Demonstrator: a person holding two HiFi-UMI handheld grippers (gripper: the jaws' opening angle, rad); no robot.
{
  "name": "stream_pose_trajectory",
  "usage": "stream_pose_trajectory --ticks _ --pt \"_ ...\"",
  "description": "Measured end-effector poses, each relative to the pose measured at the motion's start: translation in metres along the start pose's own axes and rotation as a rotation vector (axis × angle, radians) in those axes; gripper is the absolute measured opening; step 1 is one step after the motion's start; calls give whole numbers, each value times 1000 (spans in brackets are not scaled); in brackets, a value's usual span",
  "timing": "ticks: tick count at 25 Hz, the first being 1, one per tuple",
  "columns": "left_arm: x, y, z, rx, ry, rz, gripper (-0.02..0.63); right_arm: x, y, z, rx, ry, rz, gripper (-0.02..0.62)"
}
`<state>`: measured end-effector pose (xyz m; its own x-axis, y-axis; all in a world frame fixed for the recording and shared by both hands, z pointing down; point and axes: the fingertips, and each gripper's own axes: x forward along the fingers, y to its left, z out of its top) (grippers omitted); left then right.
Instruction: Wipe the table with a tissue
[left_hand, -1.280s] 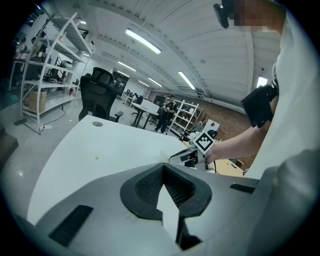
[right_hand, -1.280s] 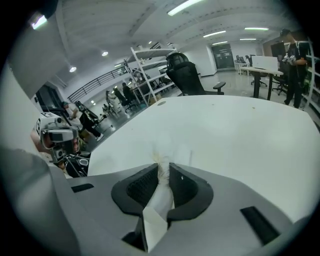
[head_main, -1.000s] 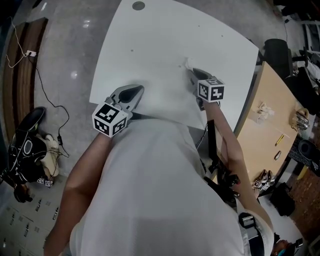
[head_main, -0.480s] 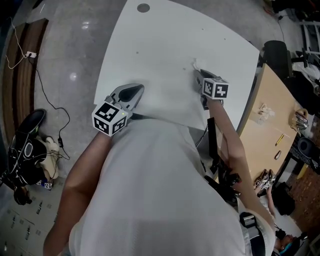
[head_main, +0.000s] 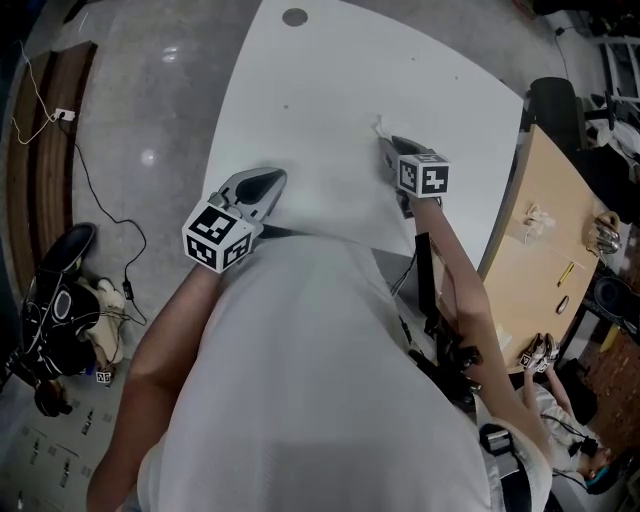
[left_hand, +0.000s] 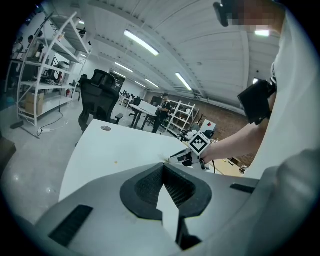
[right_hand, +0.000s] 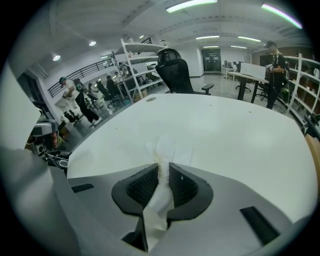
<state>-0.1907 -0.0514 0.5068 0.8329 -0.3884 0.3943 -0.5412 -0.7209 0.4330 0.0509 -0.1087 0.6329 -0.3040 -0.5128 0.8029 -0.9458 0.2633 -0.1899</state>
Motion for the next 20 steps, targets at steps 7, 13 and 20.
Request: stream_pose_trajectory --ticks 7,13,20 --pt "-17 14 -3 5 2 1 5 16 76 -3 -92 14 128 69" --pt "-22 18 -1 13 -10 -11 6 23 154 -21 -239 100 278 69" --pt "-28 24 4 17 -29 -6 6 15 190 -22 -241 81 435 71"
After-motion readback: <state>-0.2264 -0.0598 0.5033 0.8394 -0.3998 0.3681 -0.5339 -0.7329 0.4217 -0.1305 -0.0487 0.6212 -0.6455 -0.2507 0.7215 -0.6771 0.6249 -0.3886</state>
